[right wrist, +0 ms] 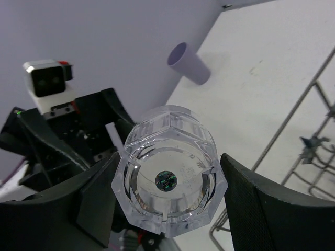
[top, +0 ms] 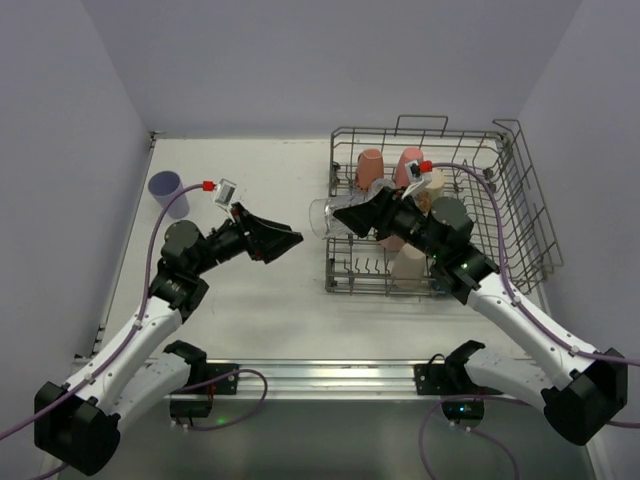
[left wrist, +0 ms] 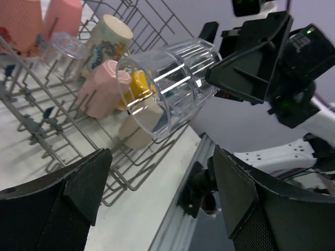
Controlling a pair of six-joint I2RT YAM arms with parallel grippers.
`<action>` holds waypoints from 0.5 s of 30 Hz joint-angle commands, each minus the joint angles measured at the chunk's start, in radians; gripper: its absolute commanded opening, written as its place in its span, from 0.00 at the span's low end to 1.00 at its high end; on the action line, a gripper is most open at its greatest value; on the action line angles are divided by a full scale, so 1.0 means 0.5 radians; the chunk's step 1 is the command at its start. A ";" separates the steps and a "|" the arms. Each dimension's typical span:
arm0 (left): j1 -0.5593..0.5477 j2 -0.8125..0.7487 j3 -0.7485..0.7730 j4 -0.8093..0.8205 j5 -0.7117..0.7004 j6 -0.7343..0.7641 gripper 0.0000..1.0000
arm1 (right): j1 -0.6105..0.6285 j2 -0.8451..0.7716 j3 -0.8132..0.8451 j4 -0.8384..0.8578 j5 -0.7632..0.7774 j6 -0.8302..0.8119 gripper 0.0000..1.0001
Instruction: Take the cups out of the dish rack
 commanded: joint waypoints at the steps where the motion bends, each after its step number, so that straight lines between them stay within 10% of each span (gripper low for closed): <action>1: -0.021 0.011 -0.092 0.524 0.147 -0.475 0.85 | 0.013 0.019 -0.108 0.720 -0.392 0.557 0.32; 10: -0.054 0.029 -0.138 0.638 0.119 -0.580 0.74 | 0.108 0.242 -0.127 0.917 -0.527 0.704 0.33; 15: -0.061 0.088 -0.163 0.776 0.146 -0.629 0.41 | 0.228 0.432 -0.093 0.985 -0.496 0.729 0.34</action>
